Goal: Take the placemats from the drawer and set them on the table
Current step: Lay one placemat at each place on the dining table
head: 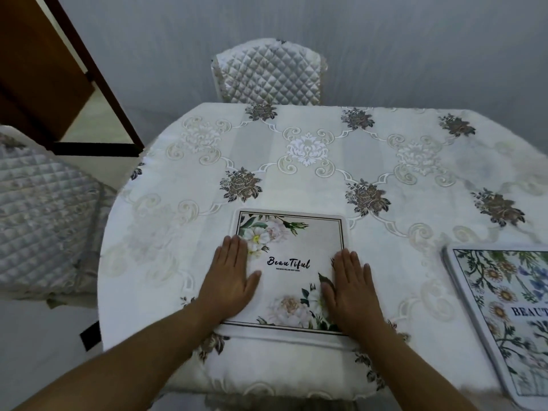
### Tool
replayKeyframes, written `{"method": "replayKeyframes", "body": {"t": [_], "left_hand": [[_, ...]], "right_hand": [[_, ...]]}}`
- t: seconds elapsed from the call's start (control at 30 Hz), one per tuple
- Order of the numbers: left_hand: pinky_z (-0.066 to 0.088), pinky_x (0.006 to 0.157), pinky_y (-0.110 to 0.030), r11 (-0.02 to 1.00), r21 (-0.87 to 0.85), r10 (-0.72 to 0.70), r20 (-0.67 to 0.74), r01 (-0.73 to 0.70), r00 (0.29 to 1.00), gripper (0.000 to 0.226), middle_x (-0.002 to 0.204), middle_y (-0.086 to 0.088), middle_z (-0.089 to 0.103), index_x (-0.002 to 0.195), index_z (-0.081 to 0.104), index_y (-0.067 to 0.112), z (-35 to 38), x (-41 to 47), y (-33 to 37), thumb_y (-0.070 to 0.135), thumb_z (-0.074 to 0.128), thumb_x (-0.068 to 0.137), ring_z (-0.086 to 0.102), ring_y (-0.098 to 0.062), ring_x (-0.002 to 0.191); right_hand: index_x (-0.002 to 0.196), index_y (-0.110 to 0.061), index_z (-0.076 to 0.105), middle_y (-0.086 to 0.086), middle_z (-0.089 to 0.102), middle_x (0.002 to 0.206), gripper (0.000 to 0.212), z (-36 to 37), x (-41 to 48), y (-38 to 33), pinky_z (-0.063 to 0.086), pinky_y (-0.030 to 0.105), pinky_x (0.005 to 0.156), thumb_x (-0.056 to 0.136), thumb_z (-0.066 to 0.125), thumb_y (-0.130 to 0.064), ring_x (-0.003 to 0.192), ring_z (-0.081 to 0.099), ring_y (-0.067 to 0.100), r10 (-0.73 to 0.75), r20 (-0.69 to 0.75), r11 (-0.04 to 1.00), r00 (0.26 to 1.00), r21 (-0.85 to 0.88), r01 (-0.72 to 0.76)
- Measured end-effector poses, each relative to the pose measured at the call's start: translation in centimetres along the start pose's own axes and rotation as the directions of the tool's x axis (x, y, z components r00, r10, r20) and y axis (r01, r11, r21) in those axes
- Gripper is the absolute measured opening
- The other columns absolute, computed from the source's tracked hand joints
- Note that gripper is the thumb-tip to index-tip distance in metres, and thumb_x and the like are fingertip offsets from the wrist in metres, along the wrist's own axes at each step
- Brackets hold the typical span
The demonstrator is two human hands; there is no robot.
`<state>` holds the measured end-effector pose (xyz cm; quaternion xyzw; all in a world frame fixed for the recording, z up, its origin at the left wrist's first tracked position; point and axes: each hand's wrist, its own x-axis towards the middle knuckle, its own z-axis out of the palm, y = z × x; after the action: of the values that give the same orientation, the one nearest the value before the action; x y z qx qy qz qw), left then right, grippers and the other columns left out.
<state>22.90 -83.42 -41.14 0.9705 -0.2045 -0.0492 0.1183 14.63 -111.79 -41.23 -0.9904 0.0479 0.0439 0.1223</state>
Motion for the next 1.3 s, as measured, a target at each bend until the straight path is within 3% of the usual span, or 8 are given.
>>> {"method": "replayKeyframes", "body": {"t": [0.13, 0.27, 0.33, 0.4, 0.5, 0.9, 1.13, 1.3], "left_hand": [[-0.006, 0.118, -0.039, 1.0, 0.003, 0.022, 0.063, -0.022, 0.998, 0.078, 0.159, -0.015, -0.013, 0.152, -0.005, 0.006, 0.0, -6.1, 1.2, 0.058, 0.016, 0.098, -0.018, -0.027, 0.147], [-0.01, 0.117, -0.034, 0.999, 0.014, 0.028, 0.154, -0.031, 0.988, 0.081, 0.158, -0.019, -0.004, 0.151, 0.003, 0.001, -2.3, -7.9, 1.8, 0.058, 0.024, 0.097, -0.006, -0.032, 0.147], [0.02, 0.117, -0.042, 0.997, 0.043, 0.059, 0.178, -0.068, 0.982, 0.081, 0.156, -0.022, 0.018, 0.146, 0.021, -0.008, -5.1, -7.7, 2.9, 0.047, 0.044, 0.09, 0.022, -0.037, 0.143], [0.055, 0.079, -0.036, 0.986, 0.1, 0.12, 0.135, -0.134, 0.984, 0.056, 0.112, -0.019, 0.065, 0.109, 0.062, -0.002, -7.8, -7.4, 4.2, 0.039, 0.061, 0.07, 0.067, -0.032, 0.098], [0.045, 0.048, -0.027, 0.966, 0.15, 0.206, 0.036, -0.209, 0.978, 0.029, 0.067, 0.0, 0.058, 0.073, 0.057, 0.018, -11.8, -8.5, 6.9, 0.037, 0.076, 0.059, 0.058, -0.019, 0.055], [0.051, 0.064, -0.037, 0.9, 0.279, 0.343, 0.017, -0.334, 0.939, 0.027, 0.073, -0.001, 0.061, 0.084, 0.063, 0.019, -17.4, -19.1, 18.4, 0.037, 0.07, 0.066, 0.061, -0.024, 0.066], [0.041, 0.092, -0.042, 0.919, 0.228, 0.333, -0.017, -0.32, 0.943, 0.035, 0.105, -0.004, 0.066, 0.111, 0.059, 0.02, -15.8, -24.1, 31.4, 0.043, 0.05, 0.086, 0.061, -0.026, 0.1], [0.038, 0.094, -0.04, 0.914, 0.221, 0.347, 0.008, -0.34, 0.938, 0.034, 0.112, -0.003, 0.063, 0.112, 0.056, 0.022, -13.4, -27.1, 42.7, 0.043, 0.046, 0.087, 0.057, -0.025, 0.108]], "right_hand": [[0.154, -0.016, -0.003, 0.003, -0.008, 0.163, 0.071, 0.0, -6.0, -1.2, -0.013, 0.038, 0.118, 0.097, 0.011, -0.055, 0.148, -0.019, 0.015, 0.047, 0.08, 0.999, 0.996, 0.002, -0.047], [0.155, -0.011, -0.002, 0.008, -0.007, 0.163, 0.098, -3.4, -6.9, -2.6, -0.019, 0.041, 0.115, 0.078, -0.016, -0.07, 0.149, -0.013, 0.022, 0.095, 0.253, 0.995, 0.963, -0.053, -0.084], [0.153, -0.005, 0.015, 0.015, 0.014, 0.161, 0.083, -6.8, -6.9, -3.6, 0.0, 0.046, 0.12, 0.094, 0.006, -0.063, 0.149, 0.009, 0.029, 0.129, 0.334, 0.984, 0.934, -0.157, -0.08], [0.136, -0.006, 0.042, 0.017, 0.047, 0.14, 0.057, -9.8, -7.5, -4.6, 0.023, 0.043, 0.114, 0.098, 0.032, -0.048, 0.132, 0.04, 0.03, 0.11, 0.283, 0.978, 0.953, -0.199, -0.054], [0.114, -0.01, 0.055, 0.013, 0.059, 0.116, 0.036, -14.0, -10.5, -6.3, 0.04, 0.037, 0.092, 0.096, 0.041, -0.037, 0.107, 0.055, 0.03, 0.066, 0.21, 0.986, 0.975, -0.162, -0.032], [0.113, -0.009, 0.056, 0.015, 0.061, 0.111, 0.032, -21.8, -27.0, -4.2, 0.044, 0.039, 0.087, 0.091, 0.046, -0.031, 0.102, 0.056, 0.032, 0.036, 0.012, 0.984, 0.999, -0.178, -0.033], [0.112, -0.008, 0.057, 0.016, 0.06, 0.111, 0.034, -24.7, -36.6, 5.2, 0.043, 0.039, 0.09, 0.086, 0.051, -0.03, 0.103, 0.056, 0.034, 0.064, -0.046, 0.982, 0.997, -0.176, -0.071], [0.114, -0.012, 0.058, 0.015, 0.063, 0.114, 0.037, -26.7, -43.5, 14.0, 0.04, 0.041, 0.095, 0.084, 0.051, -0.032, 0.108, 0.057, 0.034, 0.087, -0.096, 0.991, 0.992, -0.094, -0.096]]}}
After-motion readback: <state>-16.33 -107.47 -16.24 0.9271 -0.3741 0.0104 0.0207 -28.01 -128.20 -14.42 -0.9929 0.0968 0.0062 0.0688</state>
